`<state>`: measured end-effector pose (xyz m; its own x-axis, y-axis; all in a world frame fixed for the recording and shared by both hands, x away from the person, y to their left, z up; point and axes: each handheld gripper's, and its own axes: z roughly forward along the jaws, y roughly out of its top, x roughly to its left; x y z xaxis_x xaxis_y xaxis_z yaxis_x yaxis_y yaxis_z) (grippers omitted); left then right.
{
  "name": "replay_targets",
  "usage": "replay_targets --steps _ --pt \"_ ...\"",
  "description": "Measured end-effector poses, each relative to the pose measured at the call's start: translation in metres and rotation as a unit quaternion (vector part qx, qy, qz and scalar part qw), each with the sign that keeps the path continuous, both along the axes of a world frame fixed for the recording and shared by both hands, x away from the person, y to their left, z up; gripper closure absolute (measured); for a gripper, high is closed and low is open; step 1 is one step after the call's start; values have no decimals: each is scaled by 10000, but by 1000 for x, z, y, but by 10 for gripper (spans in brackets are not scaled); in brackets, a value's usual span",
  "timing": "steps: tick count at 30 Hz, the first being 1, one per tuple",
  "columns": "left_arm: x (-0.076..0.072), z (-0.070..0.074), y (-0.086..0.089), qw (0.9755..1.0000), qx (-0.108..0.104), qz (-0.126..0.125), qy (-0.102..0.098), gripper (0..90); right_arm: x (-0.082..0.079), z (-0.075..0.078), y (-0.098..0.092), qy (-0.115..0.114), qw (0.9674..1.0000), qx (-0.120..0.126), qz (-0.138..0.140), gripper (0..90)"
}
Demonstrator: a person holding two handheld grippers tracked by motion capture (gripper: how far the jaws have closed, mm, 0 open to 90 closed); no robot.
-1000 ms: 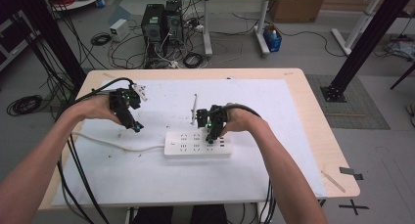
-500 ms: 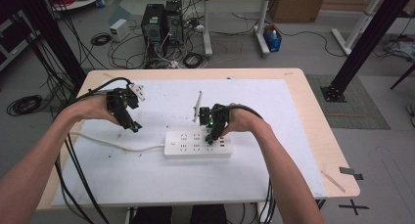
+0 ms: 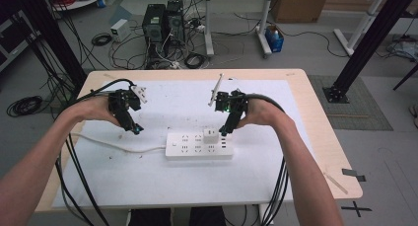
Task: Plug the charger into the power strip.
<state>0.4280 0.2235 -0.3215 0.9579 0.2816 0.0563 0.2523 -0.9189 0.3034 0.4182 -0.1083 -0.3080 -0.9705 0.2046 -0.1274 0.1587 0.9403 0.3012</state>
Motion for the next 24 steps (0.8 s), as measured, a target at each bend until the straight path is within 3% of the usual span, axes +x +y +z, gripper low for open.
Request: replay_targets --steps 2,5,9,24 --pt "-1 1 1 10000 8 -42 -2 129 0 9 -6 -160 9999 9 -47 131" --pt "-3 2 2 10000 19 -50 -25 129 0 18 -15 -269 9992 -48 -279 131" --pt "-3 2 4 9999 82 -65 -8 129 1 25 -27 -352 9986 -91 -380 131" --pt "1 3 5 9998 156 -102 17 129 0 18 -40 -292 9976 -256 -570 131"
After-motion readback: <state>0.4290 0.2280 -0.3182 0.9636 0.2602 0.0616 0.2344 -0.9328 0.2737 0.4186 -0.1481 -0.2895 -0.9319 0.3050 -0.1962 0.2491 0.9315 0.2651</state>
